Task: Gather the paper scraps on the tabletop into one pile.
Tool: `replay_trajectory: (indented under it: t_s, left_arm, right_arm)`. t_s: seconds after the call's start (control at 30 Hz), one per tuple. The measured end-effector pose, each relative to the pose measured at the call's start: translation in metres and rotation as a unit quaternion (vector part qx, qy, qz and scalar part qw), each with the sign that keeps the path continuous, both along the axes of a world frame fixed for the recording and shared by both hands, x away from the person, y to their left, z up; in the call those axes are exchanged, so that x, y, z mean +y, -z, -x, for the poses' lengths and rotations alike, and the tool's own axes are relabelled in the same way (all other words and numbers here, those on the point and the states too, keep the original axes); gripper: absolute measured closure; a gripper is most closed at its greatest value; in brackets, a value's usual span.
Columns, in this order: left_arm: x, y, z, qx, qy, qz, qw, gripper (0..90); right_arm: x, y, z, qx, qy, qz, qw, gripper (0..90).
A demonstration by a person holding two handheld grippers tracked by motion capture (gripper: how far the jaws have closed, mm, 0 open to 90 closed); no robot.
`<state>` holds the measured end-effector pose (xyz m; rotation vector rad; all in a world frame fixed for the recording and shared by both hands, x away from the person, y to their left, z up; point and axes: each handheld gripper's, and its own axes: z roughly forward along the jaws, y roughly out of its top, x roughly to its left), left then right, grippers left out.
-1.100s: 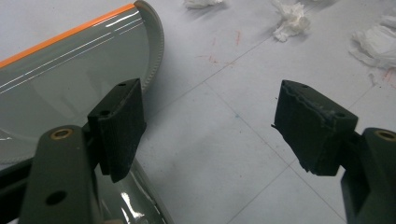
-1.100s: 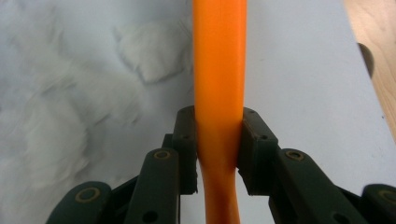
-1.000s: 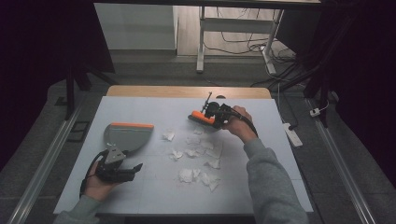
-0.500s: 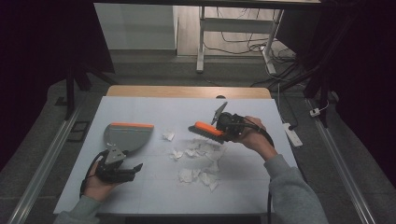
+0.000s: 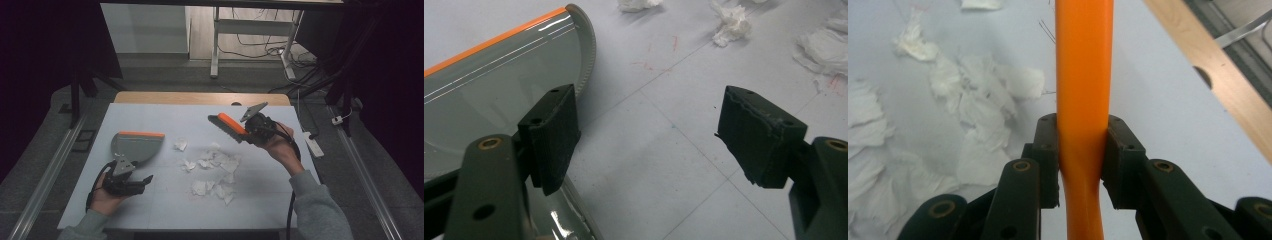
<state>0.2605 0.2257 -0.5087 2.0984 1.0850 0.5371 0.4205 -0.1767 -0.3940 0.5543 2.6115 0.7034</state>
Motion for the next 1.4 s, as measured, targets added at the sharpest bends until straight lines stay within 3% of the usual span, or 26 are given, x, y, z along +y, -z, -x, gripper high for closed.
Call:
replay_trajectory:
  t_s: [0.1, 0.2, 0.57, 0.73, 0.87, 0.93, 1.1, 1.23, 1.3, 1.33, 1.4]
  left_arm:
    - [0.000, 0.000, 0.000, 0.001, 0.000, 0.000, 1.0000, 25.1]
    - [0.000, 0.000, 0.000, -0.001, 0.000, 0.002, 1.0000, 25.1]
    - [0.003, 0.000, 0.000, 0.002, 0.000, 0.005, 1.0000, 25.1]
    - [0.003, 0.000, 0.000, -0.001, 0.000, 0.005, 1.0000, 25.2]
    - [0.004, -0.001, 0.000, -0.001, 0.000, 0.007, 1.0000, 25.1]
    - [0.005, 0.000, 0.001, -0.001, -0.001, 0.008, 1.0000, 25.1]
    - [0.006, 0.000, 0.001, -0.002, -0.002, 0.010, 0.9999, 25.1]
    - [0.005, -0.001, 0.001, -0.003, -0.003, 0.011, 0.9999, 25.1]
    - [0.005, -0.001, 0.001, -0.004, -0.003, 0.010, 0.9999, 25.1]
    - [0.005, -0.001, 0.001, -0.005, -0.003, 0.010, 0.9999, 25.1]
    - [0.006, -0.002, 0.001, -0.005, -0.004, 0.012, 0.9999, 25.1]
  right_arm:
    - [0.004, -0.003, -0.002, 0.001, -0.003, -0.006, 1.0000, 71.1]
    - [0.014, -0.002, -0.004, 0.004, -0.012, 0.006, 0.9999, 71.0]
    - [0.071, 0.020, -0.022, 0.024, -0.043, 0.041, 0.9979, 71.0]
    - [0.099, 0.033, -0.042, 0.014, -0.070, 0.083, 0.9940, 71.0]
    - [0.120, 0.042, -0.055, 0.022, -0.080, 0.097, 0.9918, 71.1]
    - [0.130, 0.048, -0.061, 0.016, -0.087, 0.124, 0.9884, 71.0]
    - [0.149, 0.061, -0.064, 0.008, -0.117, 0.155, 0.9808, 71.0]
    - [0.156, 0.065, -0.057, 0.019, -0.136, 0.162, 0.9772, 71.1]
    - [0.157, 0.067, -0.052, 0.025, -0.161, 0.174, 0.9711, 71.1]
    - [0.158, 0.068, -0.049, 0.026, -0.175, 0.188, 0.9662, 71.1]
    - [0.156, 0.068, -0.043, 0.020, -0.185, 0.199, 0.9621, 71.2]
